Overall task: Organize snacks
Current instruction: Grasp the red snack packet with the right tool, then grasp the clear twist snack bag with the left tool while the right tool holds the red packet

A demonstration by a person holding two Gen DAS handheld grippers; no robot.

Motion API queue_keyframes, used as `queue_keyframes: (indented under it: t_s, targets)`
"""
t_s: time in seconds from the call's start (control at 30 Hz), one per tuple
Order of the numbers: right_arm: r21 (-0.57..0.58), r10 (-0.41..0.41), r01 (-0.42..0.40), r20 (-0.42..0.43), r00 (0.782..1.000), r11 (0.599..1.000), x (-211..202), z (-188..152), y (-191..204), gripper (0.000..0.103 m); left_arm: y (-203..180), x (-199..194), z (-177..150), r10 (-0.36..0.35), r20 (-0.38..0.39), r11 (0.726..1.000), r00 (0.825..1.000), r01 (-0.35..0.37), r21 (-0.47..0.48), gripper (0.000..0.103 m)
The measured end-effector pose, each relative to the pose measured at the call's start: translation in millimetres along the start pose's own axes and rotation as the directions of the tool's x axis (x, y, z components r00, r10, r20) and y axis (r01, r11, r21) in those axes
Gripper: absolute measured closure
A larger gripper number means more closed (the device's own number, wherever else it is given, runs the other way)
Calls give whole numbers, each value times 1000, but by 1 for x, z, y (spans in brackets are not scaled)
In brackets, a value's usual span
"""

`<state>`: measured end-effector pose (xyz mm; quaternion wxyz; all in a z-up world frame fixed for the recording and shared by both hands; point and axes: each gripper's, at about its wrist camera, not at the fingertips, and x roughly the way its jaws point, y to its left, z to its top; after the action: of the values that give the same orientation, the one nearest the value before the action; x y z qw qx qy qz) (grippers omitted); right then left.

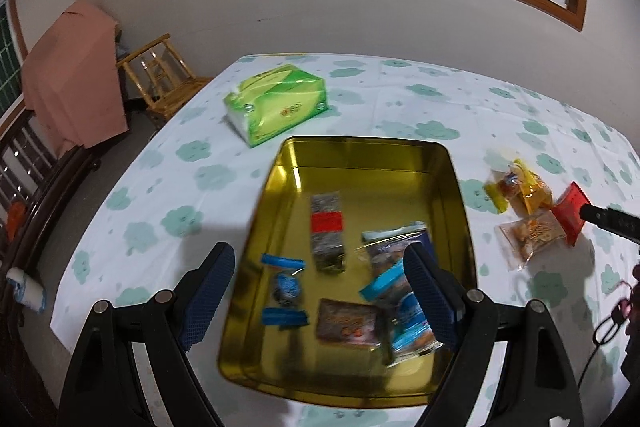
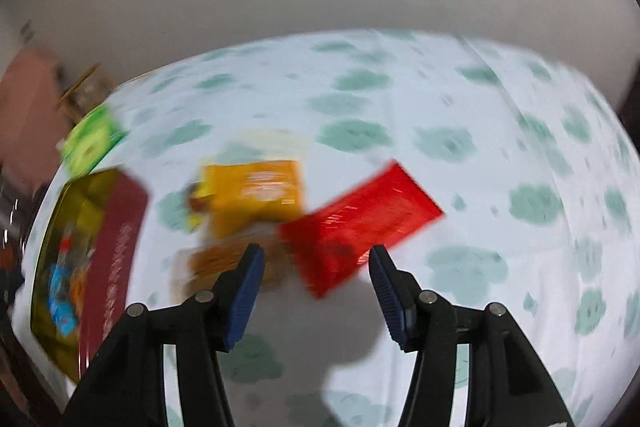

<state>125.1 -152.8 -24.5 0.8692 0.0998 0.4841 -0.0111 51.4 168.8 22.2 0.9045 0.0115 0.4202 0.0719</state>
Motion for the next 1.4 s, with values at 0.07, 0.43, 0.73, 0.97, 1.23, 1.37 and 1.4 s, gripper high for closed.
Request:
queue_keyframes:
  t_s: [0.07, 0.43, 0.73, 0.97, 1.23, 1.37, 1.4]
  targets:
    - [64, -23, 24, -25, 999, 998, 9, 5, -11, 47, -5, 2, 2, -5, -2, 1000, 1000, 5, 11, 19]
    - [173, -142, 152, -73, 987, 973, 52, 27, -10, 43, -26, 17, 14, -23, -16, 999, 1000, 24, 47, 19]
    - [-88, -177, 178, 18, 984, 980, 64, 22, 10, 42, -64, 26, 23, -55, -25, 988, 998, 58, 143, 19]
    - [-191, -43, 49, 33, 999, 980, 48, 11, -17, 55, -124, 36, 22, -169, -62, 936, 984, 180, 301, 19]
    - [-285, 20, -5, 49, 999, 958, 21, -17, -64, 56, -186, 56, 16, -271, -140, 834, 952, 305, 460, 19]
    - [-275, 29, -11, 62, 998, 961, 11, -27, -88, 56, -206, 70, 13, -279, -175, 791, 944, 329, 515, 19]
    - [-271, 30, -11, 67, 997, 962, 9, -28, -92, 56, -210, 75, 13, -273, -185, 786, 944, 330, 523, 19]
